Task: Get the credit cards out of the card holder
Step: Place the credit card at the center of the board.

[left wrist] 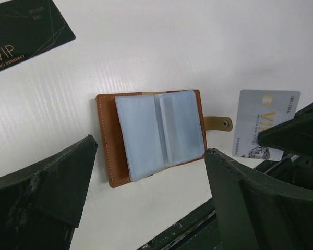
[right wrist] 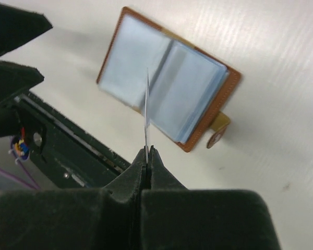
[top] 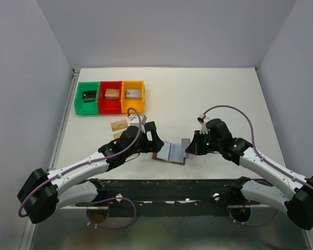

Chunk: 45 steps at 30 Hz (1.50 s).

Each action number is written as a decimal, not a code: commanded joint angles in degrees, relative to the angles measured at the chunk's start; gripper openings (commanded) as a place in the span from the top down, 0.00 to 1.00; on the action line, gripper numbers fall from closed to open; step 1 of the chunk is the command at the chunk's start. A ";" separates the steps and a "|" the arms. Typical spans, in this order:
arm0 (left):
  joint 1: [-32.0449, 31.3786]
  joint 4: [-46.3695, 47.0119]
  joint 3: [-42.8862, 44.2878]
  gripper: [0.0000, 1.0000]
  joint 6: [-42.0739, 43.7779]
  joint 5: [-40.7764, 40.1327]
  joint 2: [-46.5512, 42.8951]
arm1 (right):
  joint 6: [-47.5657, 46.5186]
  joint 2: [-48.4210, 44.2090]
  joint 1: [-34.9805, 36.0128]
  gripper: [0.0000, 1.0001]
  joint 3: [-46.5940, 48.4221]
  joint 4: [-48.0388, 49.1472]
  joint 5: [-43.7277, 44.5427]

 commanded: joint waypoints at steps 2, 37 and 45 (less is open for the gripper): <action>0.28 3.34 -2.16 0.01 4.93 2.79 -9.48 | -8.28 -2.05 -0.23 1.00 3.20 1.86 -16.40; 1.08 15.94 8.81 0.44 14.44 61.09 -4.32 | -31.32 -1.18 7.41 1.00 22.02 -27.24 -37.17; 0.81 16.64 9.08 0.59 13.47 63.99 -0.98 | -32.20 0.31 8.38 1.00 23.77 -28.64 -36.29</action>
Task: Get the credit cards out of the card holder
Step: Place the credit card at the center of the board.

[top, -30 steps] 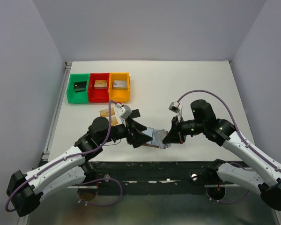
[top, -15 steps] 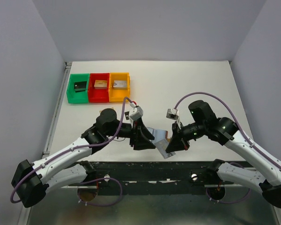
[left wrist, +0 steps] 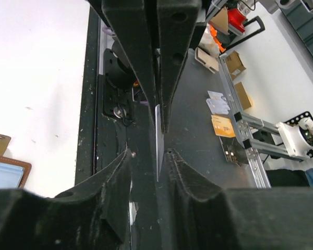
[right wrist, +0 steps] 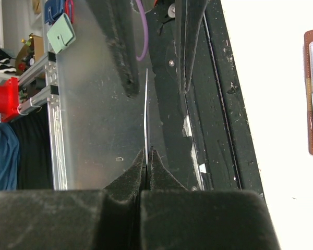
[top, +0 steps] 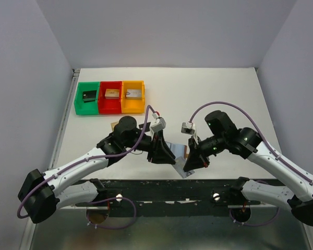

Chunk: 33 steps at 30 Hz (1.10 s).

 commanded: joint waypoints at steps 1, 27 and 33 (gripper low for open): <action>-0.17 1.69 1.12 0.62 -0.13 3.95 1.71 | -0.97 0.84 0.69 1.00 2.49 -2.66 0.72; 11.59 -2.08 -3.45 1.00 -11.80 -28.27 -1.28 | 11.59 -9.51 -0.11 0.39 7.33 1.63 41.12; 16.26 -0.07 -1.00 1.00 -20.69 -40.96 8.11 | 22.57 -19.18 -0.02 0.39 -6.54 13.58 52.57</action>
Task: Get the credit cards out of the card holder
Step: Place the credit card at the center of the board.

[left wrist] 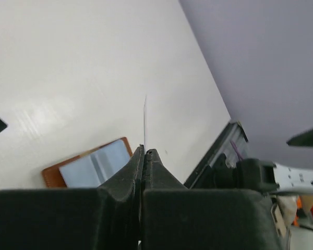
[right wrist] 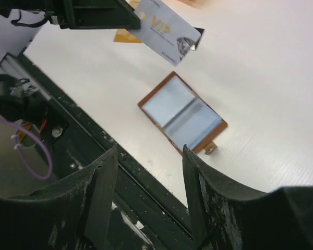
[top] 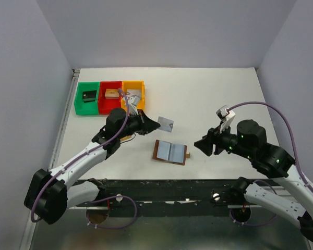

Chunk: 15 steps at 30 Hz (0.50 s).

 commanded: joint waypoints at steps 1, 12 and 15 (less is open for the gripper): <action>1.46 0.33 2.92 1.00 -7.73 -14.18 9.29 | 9.64 -5.57 -0.08 0.39 -10.01 9.24 11.29; 1.99 7.62 13.73 1.00 -14.76 -16.92 32.69 | 11.67 -7.26 -0.17 0.39 -16.18 12.69 2.76; 2.08 7.19 16.90 1.00 -14.85 -16.39 37.17 | 11.85 -7.08 -0.08 0.39 -17.15 13.13 2.41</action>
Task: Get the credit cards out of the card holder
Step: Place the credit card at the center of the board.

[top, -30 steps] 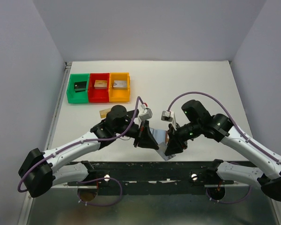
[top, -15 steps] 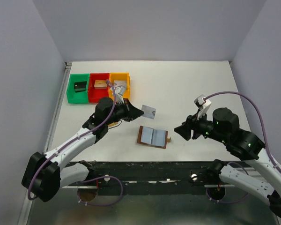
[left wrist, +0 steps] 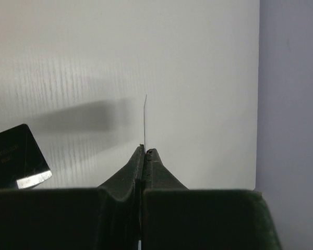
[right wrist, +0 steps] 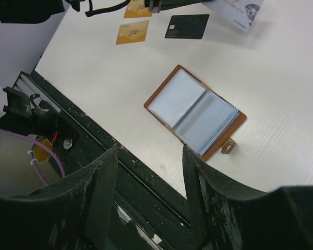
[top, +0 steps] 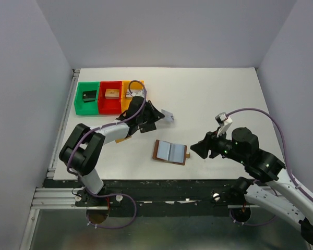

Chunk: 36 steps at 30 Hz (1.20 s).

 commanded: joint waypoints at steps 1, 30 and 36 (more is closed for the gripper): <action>0.25 2.48 5.40 1.00 -2.37 -1.14 6.47 | 1.31 0.24 0.00 0.39 -1.67 2.13 -1.70; 0.86 0.64 7.70 0.74 -0.97 0.09 13.60 | 2.11 4.11 0.00 0.39 -2.03 3.02 -3.19; 1.56 -0.86 7.78 0.72 0.17 -0.43 12.63 | 2.19 4.02 0.00 0.39 -2.03 2.66 -2.85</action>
